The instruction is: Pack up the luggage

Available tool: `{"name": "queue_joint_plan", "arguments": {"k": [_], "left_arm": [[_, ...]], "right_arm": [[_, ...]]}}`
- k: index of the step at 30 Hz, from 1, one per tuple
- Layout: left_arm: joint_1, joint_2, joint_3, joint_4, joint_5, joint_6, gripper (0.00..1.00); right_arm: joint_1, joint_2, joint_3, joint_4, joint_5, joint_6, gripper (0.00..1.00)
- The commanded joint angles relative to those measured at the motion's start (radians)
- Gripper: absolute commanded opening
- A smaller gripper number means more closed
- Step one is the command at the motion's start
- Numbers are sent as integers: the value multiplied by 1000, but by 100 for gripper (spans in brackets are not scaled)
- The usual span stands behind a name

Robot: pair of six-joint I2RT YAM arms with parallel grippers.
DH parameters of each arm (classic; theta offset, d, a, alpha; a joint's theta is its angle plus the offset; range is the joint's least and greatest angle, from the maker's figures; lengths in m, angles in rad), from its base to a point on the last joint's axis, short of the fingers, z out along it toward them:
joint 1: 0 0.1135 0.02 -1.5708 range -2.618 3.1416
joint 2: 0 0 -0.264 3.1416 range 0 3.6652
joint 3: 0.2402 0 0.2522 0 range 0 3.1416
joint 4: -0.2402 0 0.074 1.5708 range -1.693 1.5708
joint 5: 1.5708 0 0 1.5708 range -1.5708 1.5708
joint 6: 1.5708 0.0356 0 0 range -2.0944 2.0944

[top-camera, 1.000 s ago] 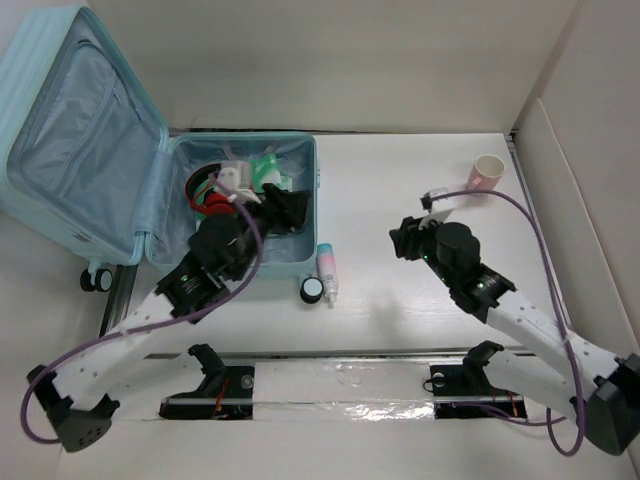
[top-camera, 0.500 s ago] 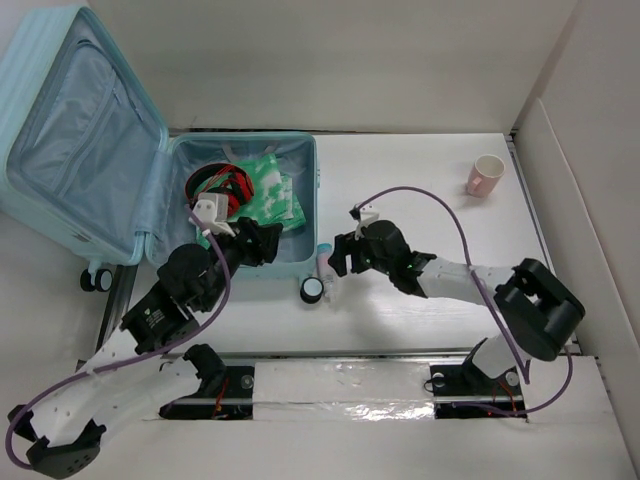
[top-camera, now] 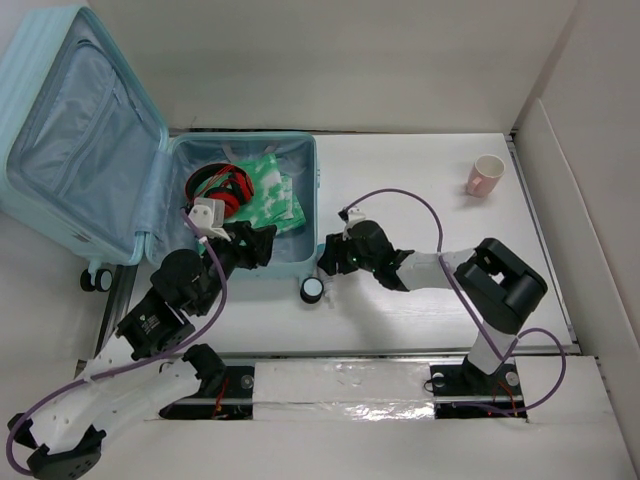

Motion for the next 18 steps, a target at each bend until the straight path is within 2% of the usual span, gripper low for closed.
{"name": "queue_joint_plan", "arguments": {"k": [1, 6, 7, 10, 16, 18], "left_arm": [[2, -29, -13, 44, 1, 19, 56], [2, -26, -13, 43, -7, 19, 56], [2, -23, -13, 43, -9, 19, 56], [2, -23, -13, 43, -10, 19, 55], [2, -23, -15, 41, -13, 19, 55], [2, -23, -15, 43, -15, 19, 55]], "right_arm": [[8, -8, 10, 135, -20, 36, 61], [-13, 21, 15, 156, -105, 42, 56], [-13, 32, 13, 164, -115, 43, 49], [-38, 31, -17, 215, -157, 66, 44], [-90, -77, -94, 238, -161, 62, 43], [-90, -130, -94, 178, -148, 28, 37]]}}
